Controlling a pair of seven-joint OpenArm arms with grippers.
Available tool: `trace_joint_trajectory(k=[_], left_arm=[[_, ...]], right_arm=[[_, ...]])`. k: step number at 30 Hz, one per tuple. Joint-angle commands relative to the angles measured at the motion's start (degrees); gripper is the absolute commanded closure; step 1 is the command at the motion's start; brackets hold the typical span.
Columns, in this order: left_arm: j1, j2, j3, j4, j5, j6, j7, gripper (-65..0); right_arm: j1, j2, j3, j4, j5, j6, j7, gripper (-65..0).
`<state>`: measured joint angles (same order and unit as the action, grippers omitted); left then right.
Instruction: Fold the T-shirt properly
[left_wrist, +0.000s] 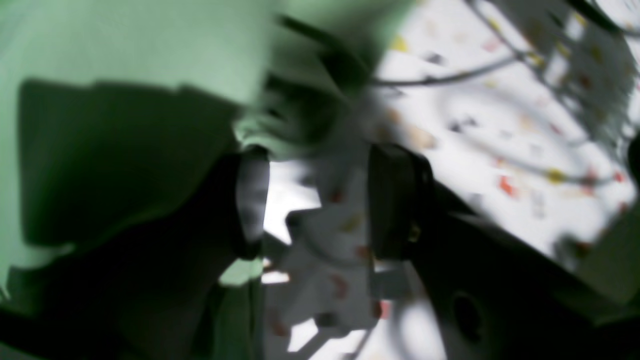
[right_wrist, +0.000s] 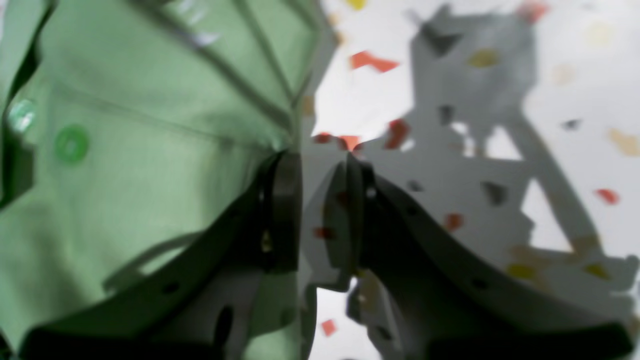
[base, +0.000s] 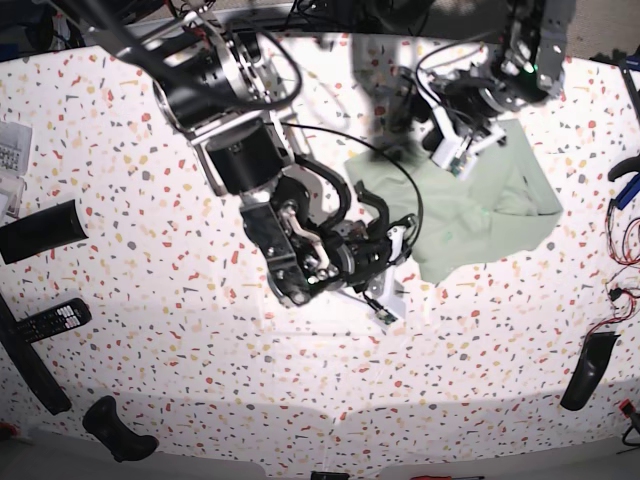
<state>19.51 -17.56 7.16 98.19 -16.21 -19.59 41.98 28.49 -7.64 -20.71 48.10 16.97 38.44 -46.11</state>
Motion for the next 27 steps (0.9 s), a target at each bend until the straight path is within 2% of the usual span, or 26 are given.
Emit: trace_joint_trajectory(k=[1, 6, 9, 11, 14, 16, 19, 21, 23, 27], left_arm=[[-0.59, -1.81, -0.76, -0.55, 4.2, 3.85, 3.5, -30.5], [-2.93, -5.55, -0.76, -0.57, 4.24, 7.32, 3.54, -30.5], [-3.34, -7.63, -0.76, -0.61, 6.38, 8.17, 3.54, -30.5], [-3.32, -8.74, -0.76, -0.61, 7.89, 9.38, 3.61, -30.5], [-3.32, -9.42, -0.74, -0.61, 7.58, 10.78, 4.22, -30.5], [-3.32, -9.11, -0.74, -0.61, 7.06, 10.84, 4.61, -30.5], [-3.32, -9.11, -0.72, -0.61, 5.18, 10.82, 4.68, -30.5], [-3.32, -9.14, -0.72, -0.61, 5.25, 10.84, 4.72, -30.5], [-3.32, -9.11, -0.72, -0.61, 5.2, 10.84, 5.16, -30.5], [-3.32, -9.11, -0.7, -0.61, 5.22, 10.84, 6.25, -30.5]], right_arm=[[1.16, 0.44, 0.0, 1.44, 1.31, 0.9, 0.28, -15.0], [-2.45, 4.07, 0.0, 7.52, 1.86, 1.09, -1.64, -14.9], [-5.38, 6.29, 0.0, 13.51, 6.29, 1.56, -4.59, -14.9], [-7.39, 7.34, 0.0, 18.12, 7.74, 1.56, -4.48, -14.9], [-7.89, 7.28, 0.07, 23.21, 7.28, 1.56, 1.2, -14.9], [-6.25, 6.03, 0.07, 23.47, 5.92, 0.63, 5.88, -14.9], [-3.61, 2.1, 0.07, 21.92, -0.98, -2.43, 11.02, -14.9], [-1.97, -0.9, 0.07, 19.63, -3.41, -2.49, 13.49, -14.9], [-0.24, -1.36, 0.02, 16.15, -4.57, -2.54, 16.28, -14.9], [2.82, -1.36, -3.52, 6.45, -6.29, -3.34, 25.35, -14.9]])
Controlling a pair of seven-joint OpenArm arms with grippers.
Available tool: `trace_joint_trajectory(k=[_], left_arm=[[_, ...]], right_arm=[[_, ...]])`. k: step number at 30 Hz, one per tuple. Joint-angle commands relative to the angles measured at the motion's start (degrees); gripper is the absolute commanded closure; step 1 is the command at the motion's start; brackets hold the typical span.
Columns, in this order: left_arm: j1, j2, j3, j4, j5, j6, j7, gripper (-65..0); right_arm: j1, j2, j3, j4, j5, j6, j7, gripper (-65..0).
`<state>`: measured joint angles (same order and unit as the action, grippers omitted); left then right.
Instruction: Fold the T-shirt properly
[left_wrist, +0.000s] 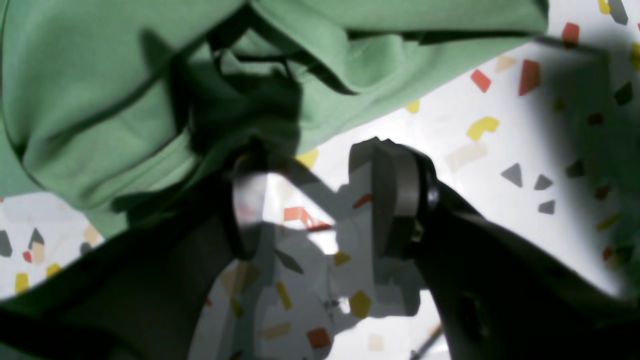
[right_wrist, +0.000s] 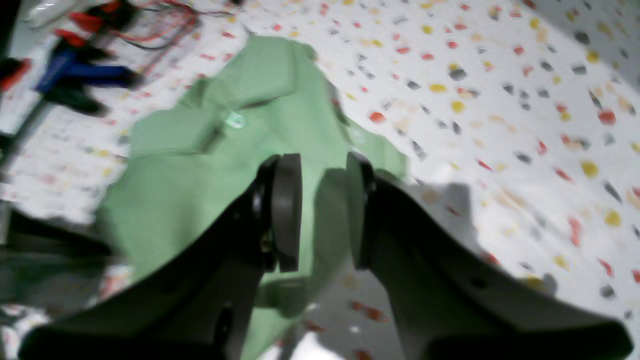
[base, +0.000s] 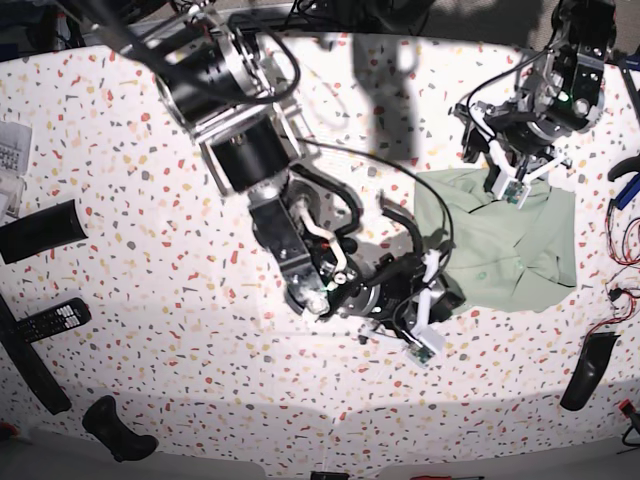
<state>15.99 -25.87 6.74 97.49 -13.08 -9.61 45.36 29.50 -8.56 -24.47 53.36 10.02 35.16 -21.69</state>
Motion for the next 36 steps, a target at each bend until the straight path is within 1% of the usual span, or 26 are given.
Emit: trace_joint_trajectory(k=[1, 2, 4, 6, 7, 8, 9, 11, 13, 15, 17, 19, 21, 23, 26, 28, 29, 30, 32, 34, 35, 36], left_arm=[[0.22, -0.81, -0.28, 0.09, 2.1, 0.85, 2.82, -30.5], [0.2, -0.81, -0.28, 0.09, 2.1, 0.85, 2.75, -30.5], [0.17, -0.83, -0.28, 0.09, 2.23, 0.87, 2.45, -30.5], [0.2, -0.83, -0.28, 0.09, 3.61, 0.9, 1.01, -30.5], [0.2, -0.83, -0.28, 0.02, 5.29, 1.42, 0.22, -30.5], [0.13, -0.85, -0.28, -0.02, 7.06, 2.67, -0.5, -30.5], [0.0, -0.85, -0.28, -0.04, 8.81, 4.28, -0.55, -30.5], [-0.11, -0.87, -0.28, -0.04, 12.37, 6.43, -0.48, -30.5], [0.02, -1.05, -0.28, -0.04, 14.91, 7.63, -0.46, -30.5], [0.04, -1.2, -0.31, -0.04, 17.25, 9.03, -0.44, -30.5], [0.02, -1.84, -0.33, -0.04, 18.69, 11.5, -0.42, -30.5], [0.02, -2.49, -0.33, 0.0, 19.63, 14.69, 0.48, -30.5], [0.02, -2.93, -0.35, 0.0, 21.38, 16.5, 0.52, -30.5], [-0.26, -3.08, -0.33, -0.02, 23.21, 16.94, -1.36, -30.5], [-2.27, -3.04, -0.33, -0.48, 22.56, 16.92, -2.14, -30.5], [-4.0, -3.04, -0.33, -1.27, 21.55, 17.05, -1.68, -30.5], [-4.79, -3.06, -0.33, -1.38, 21.66, 18.08, -1.31, -30.5], [-5.55, -3.13, -0.33, -1.36, 22.64, 19.96, -0.79, -30.5], [-7.67, -3.1, -0.33, -1.36, 26.69, 23.15, 0.94, -30.5], [-10.54, -3.1, -0.35, -1.36, 30.45, 24.94, 3.82, -30.5], [-12.13, -3.13, -0.35, -1.36, 31.43, 25.31, 5.46, -30.5], [-13.64, -3.13, -0.35, -1.36, 31.54, 25.31, 6.75, -30.5]], right_arm=[[2.29, -0.44, -0.28, -1.79, -0.35, -0.09, 2.47, -14.9], [2.69, -0.44, -0.74, -4.83, -1.62, -0.09, 3.72, -14.9], [3.04, -0.44, -1.14, -9.9, -3.98, -0.35, 4.17, -14.9], [2.82, -0.44, -1.16, -12.24, -4.26, -0.2, 1.25, -14.9], [2.49, -0.44, -1.18, -12.28, -4.02, 0.72, -0.52, -14.9], [2.29, -0.44, -1.18, -12.07, -3.41, 3.13, -1.57, -14.9], [2.08, -0.44, -1.18, -11.54, -2.58, 4.84, -2.56, -14.9], [1.38, -0.44, -1.18, -9.81, -0.28, 4.84, -4.83, -14.9], [0.63, -0.44, -1.18, -7.76, 1.7, 4.84, -6.69, -14.9], [-0.11, -0.44, -1.18, -5.68, 3.54, 4.84, -10.1, -14.9], [-0.92, -0.44, -1.16, -3.17, 4.13, 4.84, -13.2, -14.9], [-1.6, -0.44, -1.16, -0.2, 4.15, 4.84, -13.33, -14.9], [-1.6, -0.44, -1.05, 2.64, 4.72, 4.84, -13.4, -14.9], [-1.57, 0.37, -1.05, 5.55, 7.45, 4.84, -14.21, -14.9], [-1.57, 0.92, -1.05, 9.38, 10.21, 4.84, -16.65, -14.9], [-1.57, 0.94, -1.05, 11.37, 10.1, 4.84, -18.05, -14.9], [-1.57, 0.94, -0.98, 12.24, 9.88, 4.84, -18.86, -14.9], [-1.55, 0.94, -0.81, 12.96, 9.29, 4.84, -19.47, -14.9], [-1.57, 0.94, 0.55, 13.94, 7.21, 4.84, -19.78, -14.9], [-1.57, 0.94, 3.21, 14.34, 4.52, 4.84, -19.47, -14.9], [-1.57, 0.94, 5.03, 14.45, 2.99, 3.19, -18.97, -14.9], [-1.57, 0.96, 7.15, 14.49, 1.9, 2.43, -18.49, -14.9]])
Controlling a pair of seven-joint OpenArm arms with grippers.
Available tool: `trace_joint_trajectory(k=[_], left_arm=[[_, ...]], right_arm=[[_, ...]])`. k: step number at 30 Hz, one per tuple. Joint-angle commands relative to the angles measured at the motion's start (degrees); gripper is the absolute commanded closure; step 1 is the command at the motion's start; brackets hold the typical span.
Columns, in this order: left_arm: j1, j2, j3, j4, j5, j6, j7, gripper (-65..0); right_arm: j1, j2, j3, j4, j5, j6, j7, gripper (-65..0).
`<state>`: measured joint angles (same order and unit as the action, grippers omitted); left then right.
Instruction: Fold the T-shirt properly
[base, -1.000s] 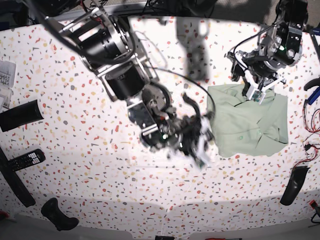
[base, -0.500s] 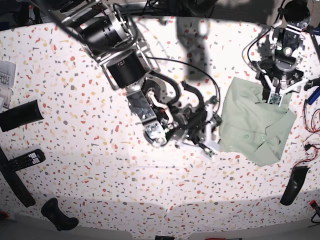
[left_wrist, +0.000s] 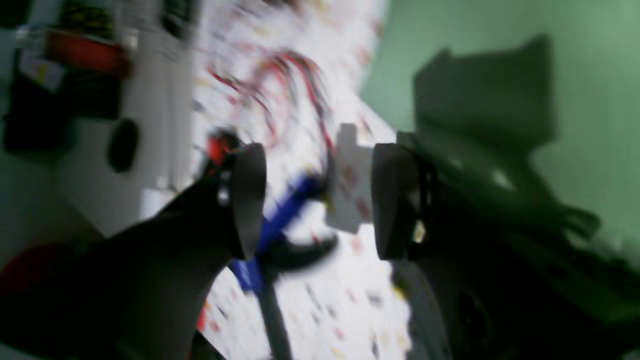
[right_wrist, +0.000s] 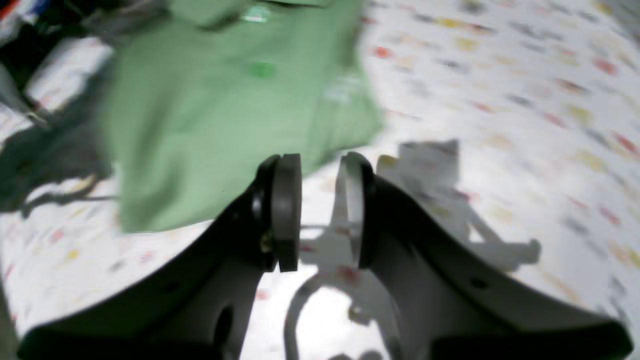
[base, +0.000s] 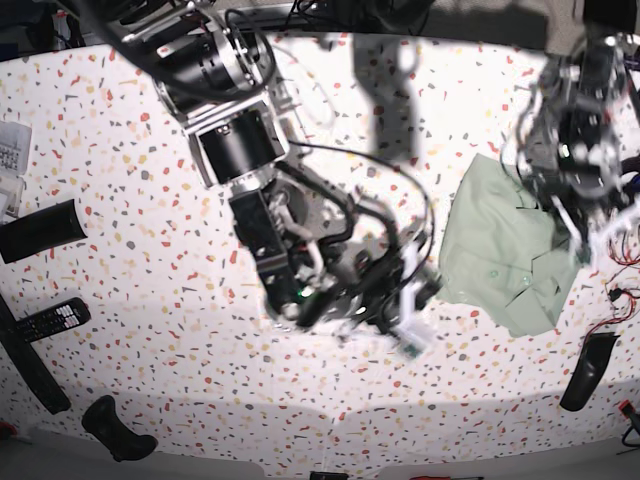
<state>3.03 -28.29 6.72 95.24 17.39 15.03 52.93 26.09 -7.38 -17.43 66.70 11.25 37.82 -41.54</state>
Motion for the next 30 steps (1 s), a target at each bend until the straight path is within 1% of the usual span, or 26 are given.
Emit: trace_joint_trajectory(k=[1, 3, 5, 6, 8, 10, 12, 13, 15, 17, 19, 21, 25, 28, 30], left_arm=[[-2.08, -0.66, -0.31, 0.9, 1.03, 0.66, -0.07, -30.5], [-4.2, -0.63, -0.31, 0.9, 0.98, 0.66, -0.15, -30.5], [-5.99, -0.63, -0.31, 0.9, -1.66, 0.07, -0.9, -30.5], [-6.82, -0.63, -0.31, 0.9, -4.5, -1.14, -1.64, -30.5], [-8.22, -0.61, -0.31, 0.85, -12.57, -3.61, -4.15, -30.5], [-9.57, -0.44, -0.31, 0.33, -20.0, -4.92, -7.43, -30.5], [-11.67, 1.01, -0.31, -2.86, -21.57, -6.64, -9.62, -30.5], [-13.09, 1.97, -0.31, -5.49, -21.59, -6.95, -9.81, -30.5], [-16.55, 3.89, -0.31, -11.61, -23.82, -7.45, -10.32, -30.5], [-19.67, 5.75, -0.31, -16.85, -26.49, -9.77, -11.21, -30.5], [-21.9, 7.72, -0.28, -20.68, -26.16, -11.04, -13.68, -30.5], [-23.58, 9.66, -0.26, -24.24, -24.39, -12.26, -16.02, -30.5], [-25.77, 13.97, -0.26, -33.7, -19.47, -15.67, -17.0, -30.5], [-25.88, 16.48, -0.24, -40.63, -15.96, -15.98, -17.44, -30.5], [-25.73, 17.53, -0.24, -43.41, -16.06, -15.98, -17.35, -30.5]], right_arm=[[1.86, -0.22, 2.36, 1.2, 0.22, -0.22, 1.68, -14.9], [1.86, -0.2, 6.86, 1.46, -0.44, -0.17, 2.01, -14.9], [1.84, 0.33, 11.04, 2.16, -0.59, -0.22, 2.05, -14.9], [1.84, 0.83, 12.9, 2.69, -0.61, -0.28, 2.03, -14.9], [1.84, 2.27, 16.55, 3.74, -0.61, -0.76, 1.81, -14.9], [1.84, 3.85, 19.87, 4.87, -0.55, -0.79, 0.92, -14.9], [1.81, 5.55, 22.64, 6.21, 0.28, -0.76, -0.96, -14.9], [1.79, 6.51, 23.71, 6.84, 1.7, -0.76, -2.05, -14.9], [1.81, 8.31, 25.44, 8.04, 4.46, -0.72, -4.13, -14.9], [1.81, 9.62, 26.62, 9.11, 5.62, -0.68, -5.33, -14.9], [1.81, 10.54, 27.17, 9.94, 5.9, -0.68, -5.97, -14.9], [1.81, 11.1, 27.21, 10.25, 5.9, -0.66, -6.08, -14.9], [1.81, 11.06, 27.17, 10.34, 5.9, -0.66, -6.12, -14.9], [1.81, 11.04, 27.17, 10.34, 5.9, -0.61, -6.12, -14.9], [1.84, 11.06, 27.17, 10.34, 5.9, -0.61, -6.08, -14.9]])
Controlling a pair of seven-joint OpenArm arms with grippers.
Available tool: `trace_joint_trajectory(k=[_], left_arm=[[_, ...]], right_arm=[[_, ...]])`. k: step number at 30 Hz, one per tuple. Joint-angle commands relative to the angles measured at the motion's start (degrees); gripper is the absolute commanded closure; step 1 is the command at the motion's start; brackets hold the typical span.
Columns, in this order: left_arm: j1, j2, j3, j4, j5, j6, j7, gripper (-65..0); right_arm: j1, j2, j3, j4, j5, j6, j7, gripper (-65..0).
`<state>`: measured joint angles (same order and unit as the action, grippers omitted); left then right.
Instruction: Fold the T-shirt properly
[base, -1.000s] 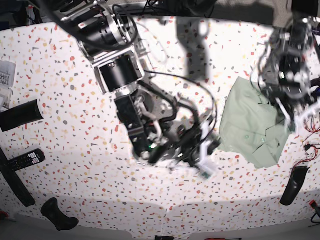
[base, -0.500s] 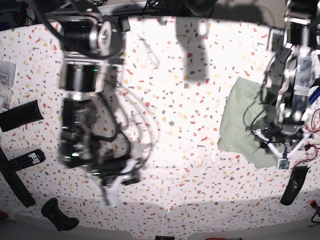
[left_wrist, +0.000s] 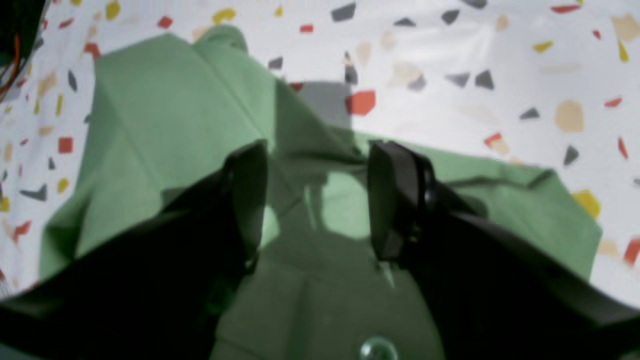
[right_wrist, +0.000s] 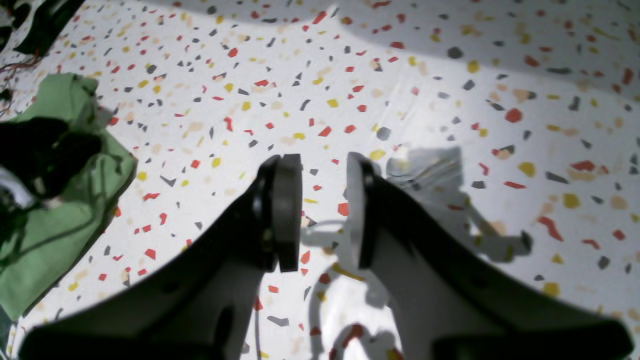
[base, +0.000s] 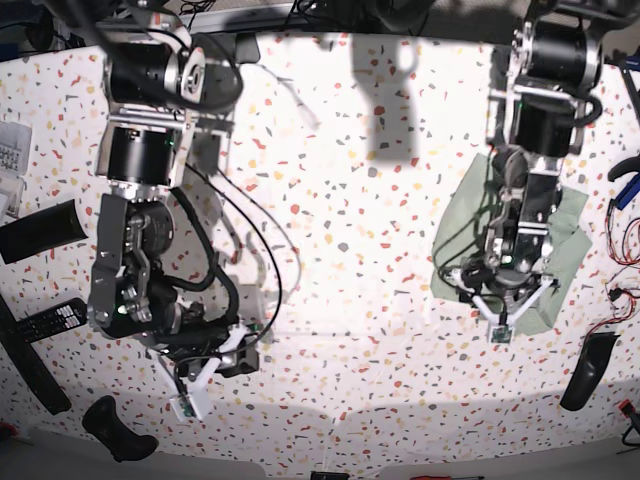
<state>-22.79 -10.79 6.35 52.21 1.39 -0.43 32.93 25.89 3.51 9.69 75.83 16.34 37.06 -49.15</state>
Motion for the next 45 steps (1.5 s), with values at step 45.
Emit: trace_joint_trajectory(k=[45], left_arm=[[2.14, 7.63, 22.95, 34.71, -8.98, -5.33, 21.68, -30.5]], right_arm=[[2.03, 0.15, 0.04, 1.2, 0.81, 0.2, 2.16, -14.9]])
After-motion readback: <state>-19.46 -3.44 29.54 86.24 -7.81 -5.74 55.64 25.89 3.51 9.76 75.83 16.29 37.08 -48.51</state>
